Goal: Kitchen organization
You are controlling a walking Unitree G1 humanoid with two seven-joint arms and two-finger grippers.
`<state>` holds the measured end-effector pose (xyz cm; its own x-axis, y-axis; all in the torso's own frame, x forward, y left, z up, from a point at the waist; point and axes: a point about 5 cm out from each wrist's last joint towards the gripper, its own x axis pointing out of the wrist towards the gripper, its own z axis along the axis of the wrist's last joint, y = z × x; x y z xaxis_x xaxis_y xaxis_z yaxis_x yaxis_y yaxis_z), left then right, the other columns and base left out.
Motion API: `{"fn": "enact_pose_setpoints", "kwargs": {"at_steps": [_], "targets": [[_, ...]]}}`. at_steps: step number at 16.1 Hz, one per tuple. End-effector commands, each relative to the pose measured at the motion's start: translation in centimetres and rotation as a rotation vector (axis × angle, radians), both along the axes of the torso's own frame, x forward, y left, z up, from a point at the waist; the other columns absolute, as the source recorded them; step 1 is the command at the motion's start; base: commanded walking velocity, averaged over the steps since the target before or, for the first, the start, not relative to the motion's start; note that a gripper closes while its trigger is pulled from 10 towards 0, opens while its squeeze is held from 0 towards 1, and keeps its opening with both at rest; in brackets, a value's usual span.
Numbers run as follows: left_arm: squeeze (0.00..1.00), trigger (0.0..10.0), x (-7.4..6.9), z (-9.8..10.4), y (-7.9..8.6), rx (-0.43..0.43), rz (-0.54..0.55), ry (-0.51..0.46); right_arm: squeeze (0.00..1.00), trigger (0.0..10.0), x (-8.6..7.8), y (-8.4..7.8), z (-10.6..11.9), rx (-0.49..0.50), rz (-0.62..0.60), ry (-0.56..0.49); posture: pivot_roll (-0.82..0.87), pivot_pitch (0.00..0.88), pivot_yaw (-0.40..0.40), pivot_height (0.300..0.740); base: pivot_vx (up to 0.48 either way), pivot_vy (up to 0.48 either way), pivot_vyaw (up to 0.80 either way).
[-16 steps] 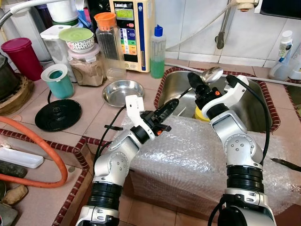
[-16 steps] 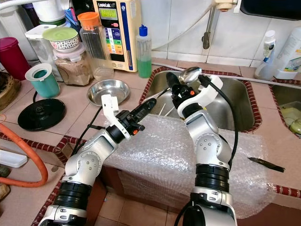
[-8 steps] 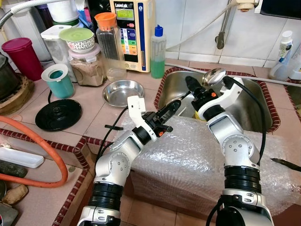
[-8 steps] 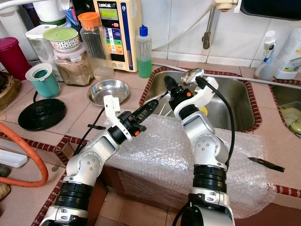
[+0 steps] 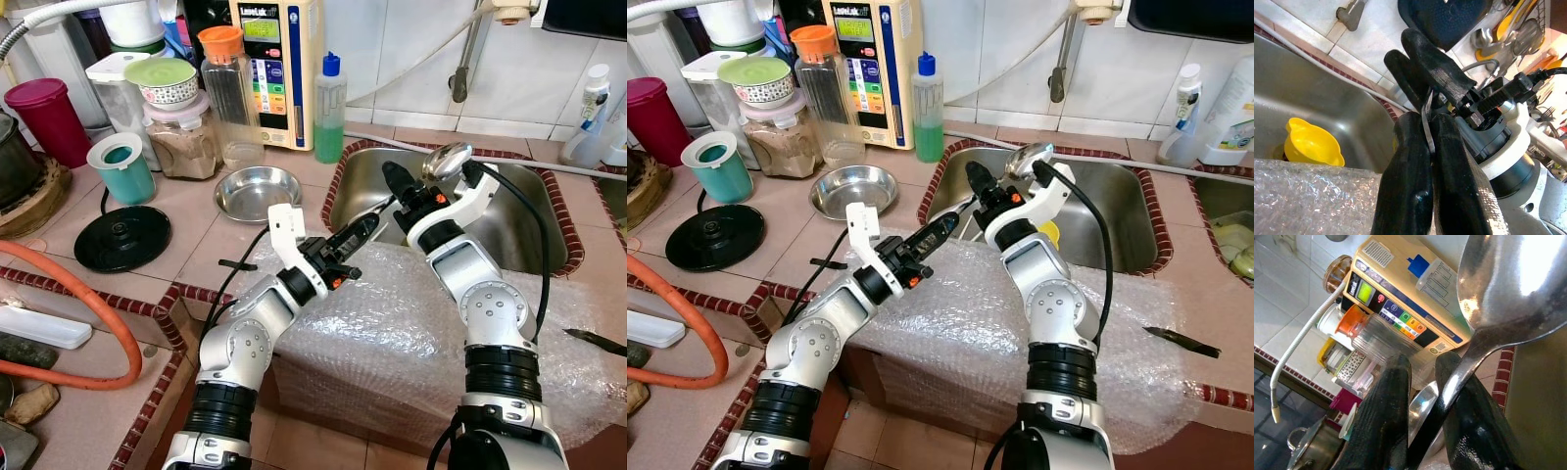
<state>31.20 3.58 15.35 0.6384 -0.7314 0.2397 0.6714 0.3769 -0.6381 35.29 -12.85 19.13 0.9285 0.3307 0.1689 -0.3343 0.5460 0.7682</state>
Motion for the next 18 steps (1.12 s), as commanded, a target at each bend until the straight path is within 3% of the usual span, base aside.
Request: {"fn": "enact_pose_setpoints", "kwargs": {"at_steps": [1,4,5,6,7,9,11,12,14,18], "targets": [[0.0,0.0,0.6,0.8,0.9,0.005,0.053,-0.027,0.0,0.0,0.0,-1.2,-0.6,-0.023,-0.06,0.041,-0.06,0.0,0.056,0.74,0.0,0.0,0.0],[0.0,0.0,0.6,-0.1,1.3,0.009,0.077,0.025,0.0,0.0,0.2,-1.6,-0.8,-0.017,-0.102,0.068,-0.06,0.0,0.058,0.74,0.0,0.0,0.0],[0.63,2.1,0.7,-0.4,1.6,0.016,0.101,0.049,0.0,0.0,0.3,-1.9,-0.8,-0.017,-0.128,0.078,-0.06,0.0,0.059,0.74,0.0,0.0,0.0],[1.0,10.0,0.8,-0.9,1.7,0.039,0.115,0.072,0.0,0.0,0.4,-2.1,-0.8,-0.024,-0.139,0.078,-0.06,0.0,0.061,0.74,0.0,0.0,0.0],[1.0,10.0,0.8,-1.0,1.8,0.049,0.124,0.077,0.0,0.0,0.4,-2.2,-0.8,-0.03,-0.149,0.077,-0.06,0.0,0.061,0.74,0.0,0.0,0.0],[1.0,10.0,0.9,-2.5,2.1,0.184,0.174,0.104,0.0,0.0,0.5,-2.9,0.0,-0.214,-0.222,-0.011,-0.05,0.0,0.067,0.74,0.0,0.0,0.0],[1.0,10.0,0.6,-2.9,2.1,0.229,0.164,0.091,0.0,0.0,0.6,-2.5,0.6,-0.322,-0.221,-0.062,-0.04,0.0,0.066,0.74,0.0,0.0,0.0],[1.0,10.0,0.1,-3.0,2.2,0.273,0.15,0.052,0.0,0.0,1.1,-2.5,0.6,-0.506,-0.248,-0.113,-0.03,0.0,0.067,0.74,0.0,0.0,0.0],[1.0,10.0,-0.6,-2.7,2.3,0.261,0.098,0.027,0.0,0.0,1.7,-2.1,0.7,-0.742,-0.253,-0.185,-0.03,0.0,0.081,0.74,0.0,0.0,0.0],[1.0,10.0,-0.7,-2.7,2.3,0.264,0.093,0.025,0.0,0.0,1.9,-2.1,0.7,-0.768,-0.257,-0.197,-0.03,0.0,0.082,0.74,0.0,0.0,0.0]]}}
